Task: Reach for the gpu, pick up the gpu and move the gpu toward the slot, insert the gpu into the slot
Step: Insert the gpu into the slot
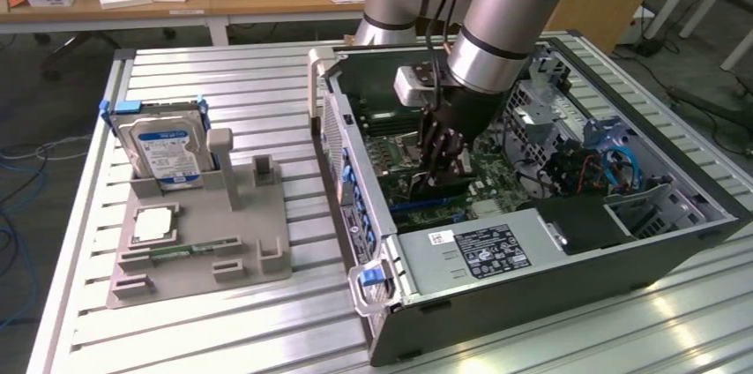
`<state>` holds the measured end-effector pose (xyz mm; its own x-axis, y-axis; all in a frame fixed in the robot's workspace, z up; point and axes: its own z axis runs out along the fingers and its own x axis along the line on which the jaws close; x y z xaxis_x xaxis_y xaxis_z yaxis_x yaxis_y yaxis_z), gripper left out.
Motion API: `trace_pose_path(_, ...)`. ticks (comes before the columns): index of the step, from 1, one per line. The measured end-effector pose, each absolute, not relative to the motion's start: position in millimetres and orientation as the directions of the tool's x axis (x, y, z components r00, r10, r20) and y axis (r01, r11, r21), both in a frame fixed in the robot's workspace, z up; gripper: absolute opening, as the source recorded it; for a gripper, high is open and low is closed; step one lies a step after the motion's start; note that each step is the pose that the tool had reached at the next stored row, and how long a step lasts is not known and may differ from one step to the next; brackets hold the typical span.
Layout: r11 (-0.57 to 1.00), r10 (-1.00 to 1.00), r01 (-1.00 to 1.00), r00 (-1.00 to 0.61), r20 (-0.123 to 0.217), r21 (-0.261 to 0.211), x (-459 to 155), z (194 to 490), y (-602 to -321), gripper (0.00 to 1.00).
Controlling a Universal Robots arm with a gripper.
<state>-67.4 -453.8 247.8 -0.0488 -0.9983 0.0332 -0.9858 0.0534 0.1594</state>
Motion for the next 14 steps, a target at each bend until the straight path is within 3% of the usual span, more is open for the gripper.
trace_pose_path(14, 0.056, -0.998, -0.986, -0.052, 0.033, 0.159, -67.4, 247.3, -451.2, 0.27)
